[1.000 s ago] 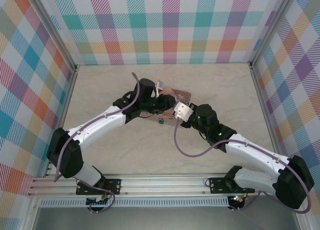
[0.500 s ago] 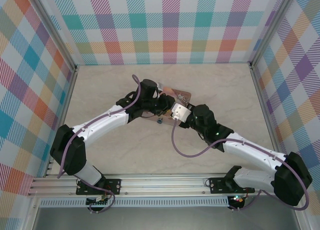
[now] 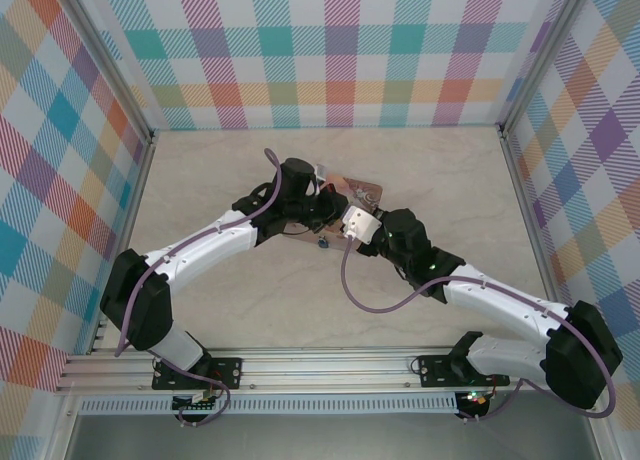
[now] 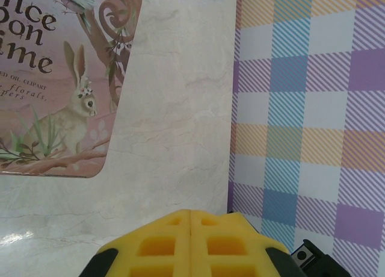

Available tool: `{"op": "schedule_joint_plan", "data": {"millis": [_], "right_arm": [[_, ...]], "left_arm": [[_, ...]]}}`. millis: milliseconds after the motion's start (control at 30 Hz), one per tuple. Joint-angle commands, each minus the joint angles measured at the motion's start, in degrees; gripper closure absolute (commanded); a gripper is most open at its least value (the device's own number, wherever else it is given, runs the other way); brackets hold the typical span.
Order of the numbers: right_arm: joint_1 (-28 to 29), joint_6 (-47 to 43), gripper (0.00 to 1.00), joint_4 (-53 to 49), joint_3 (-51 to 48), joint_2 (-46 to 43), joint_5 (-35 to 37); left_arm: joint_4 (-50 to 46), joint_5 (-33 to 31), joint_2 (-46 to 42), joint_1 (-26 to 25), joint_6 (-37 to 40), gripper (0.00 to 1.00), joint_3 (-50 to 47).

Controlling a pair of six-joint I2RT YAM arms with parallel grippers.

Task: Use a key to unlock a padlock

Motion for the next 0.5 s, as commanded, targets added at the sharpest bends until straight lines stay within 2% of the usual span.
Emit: {"op": "schedule_joint_plan", "data": {"millis": [0,167,267,367,467], "right_arm": [[0.2,2.5,0.86,-1.5,1.7,-1.6,-1.5],[-0.5,4.8,0.7,-4.2,0.9,-3.9,-5.1],[-2.4,7.2,0.57,-8.0,1.1,-6.1,-10.1],[-6.4,11.0,0.45,-12.3,1.3,-8.8,-19.5],[-12.5,15.0,0.36,-15.3,1.3,-11.2,-32.8]], "left_arm": [[-1.6,-0.7,-0.7,-0.9,3.6,1.0,1.8],[-2.6,-2.4,-1.5,-0.9,10.3,1.0,1.8],[-3.4,-2.9,-2.1,-0.9,17.7,1.0,1.9],[-4.4,-3.3,-3.8,-0.9,27.4,1.0,1.4],[-5.0,-3.4,-6.6,-0.9,37.0,1.0,-0.3]]}}
